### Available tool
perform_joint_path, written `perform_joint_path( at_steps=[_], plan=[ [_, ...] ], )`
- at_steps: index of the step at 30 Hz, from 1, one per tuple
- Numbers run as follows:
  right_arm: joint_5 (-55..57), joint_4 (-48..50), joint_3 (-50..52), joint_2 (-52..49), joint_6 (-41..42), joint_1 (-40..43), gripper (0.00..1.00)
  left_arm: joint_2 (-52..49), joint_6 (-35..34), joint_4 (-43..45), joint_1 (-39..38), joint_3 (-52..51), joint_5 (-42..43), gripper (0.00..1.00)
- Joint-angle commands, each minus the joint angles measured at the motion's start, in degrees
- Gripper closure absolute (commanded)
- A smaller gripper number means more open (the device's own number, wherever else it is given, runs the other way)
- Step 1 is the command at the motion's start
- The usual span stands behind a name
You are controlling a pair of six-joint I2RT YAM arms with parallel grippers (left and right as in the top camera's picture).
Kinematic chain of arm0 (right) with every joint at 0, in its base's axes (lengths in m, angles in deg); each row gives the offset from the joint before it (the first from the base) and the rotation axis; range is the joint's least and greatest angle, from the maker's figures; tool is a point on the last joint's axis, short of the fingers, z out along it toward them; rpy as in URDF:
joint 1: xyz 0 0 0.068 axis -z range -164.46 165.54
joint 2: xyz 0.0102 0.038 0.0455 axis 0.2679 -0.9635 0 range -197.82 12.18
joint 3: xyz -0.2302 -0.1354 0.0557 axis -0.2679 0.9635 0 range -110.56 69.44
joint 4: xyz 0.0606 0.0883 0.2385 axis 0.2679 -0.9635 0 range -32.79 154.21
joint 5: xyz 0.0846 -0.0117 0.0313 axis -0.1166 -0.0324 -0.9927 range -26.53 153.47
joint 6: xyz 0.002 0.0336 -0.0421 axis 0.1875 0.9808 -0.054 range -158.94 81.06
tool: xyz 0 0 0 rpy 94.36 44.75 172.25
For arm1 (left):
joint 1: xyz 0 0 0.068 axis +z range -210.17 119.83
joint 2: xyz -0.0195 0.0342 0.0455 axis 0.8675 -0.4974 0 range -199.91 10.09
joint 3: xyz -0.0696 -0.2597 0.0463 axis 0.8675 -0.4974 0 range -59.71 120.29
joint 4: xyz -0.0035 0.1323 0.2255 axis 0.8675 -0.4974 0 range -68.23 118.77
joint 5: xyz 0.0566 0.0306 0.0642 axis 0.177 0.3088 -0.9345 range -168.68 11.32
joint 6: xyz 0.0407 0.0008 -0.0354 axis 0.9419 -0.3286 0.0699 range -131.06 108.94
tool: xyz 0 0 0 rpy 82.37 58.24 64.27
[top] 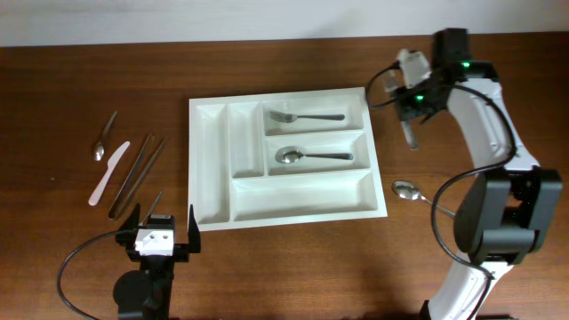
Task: Pack container
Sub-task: 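Lift the fork and carry it over the tray's upper compartment, then lower the fork beside the first fork and open the right gripper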
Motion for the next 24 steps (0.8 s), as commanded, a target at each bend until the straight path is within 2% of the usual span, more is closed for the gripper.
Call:
perform_joint_path(
  at_steps=[1, 4, 8, 18, 21, 24],
  plan=[
    [-0.5, 1.2, -1.3, -0.2, -2.3, -3.4, 0.96, 0.5, -0.7, 0.2, -0.2, -0.5, 0.2, 0.01],
    [-0.6, 2.4, -1.3, -0.2, -2.8, -6.2, 0.96, 0.5, -0.7, 0.2, -0.2, -0.5, 0.2, 0.01],
    [-0.8, 2.3, -1.3, -0.2, -7.8, -9.6, 0.96, 0.5, -0.7, 0.2, -0.2, -0.5, 0.2, 0.01],
    [-0.7, 2.9, -1.3, -0.2, -30.0, -17.3, 0.96, 0.5, -0.7, 0.2, -0.2, -0.5, 0.2, 0.01],
    [-0.7, 3.0, -1.3, -0.2, -34.8, -18.8, 0.96, 0.5, -0.7, 0.2, -0.2, -0.5, 0.2, 0.01],
    [-0.5, 4.0, -1.3, -0.2, -36.2, -19.8, 0.96, 0.5, -0.7, 0.2, -0.2, -0.5, 0.2, 0.01]
  ],
)
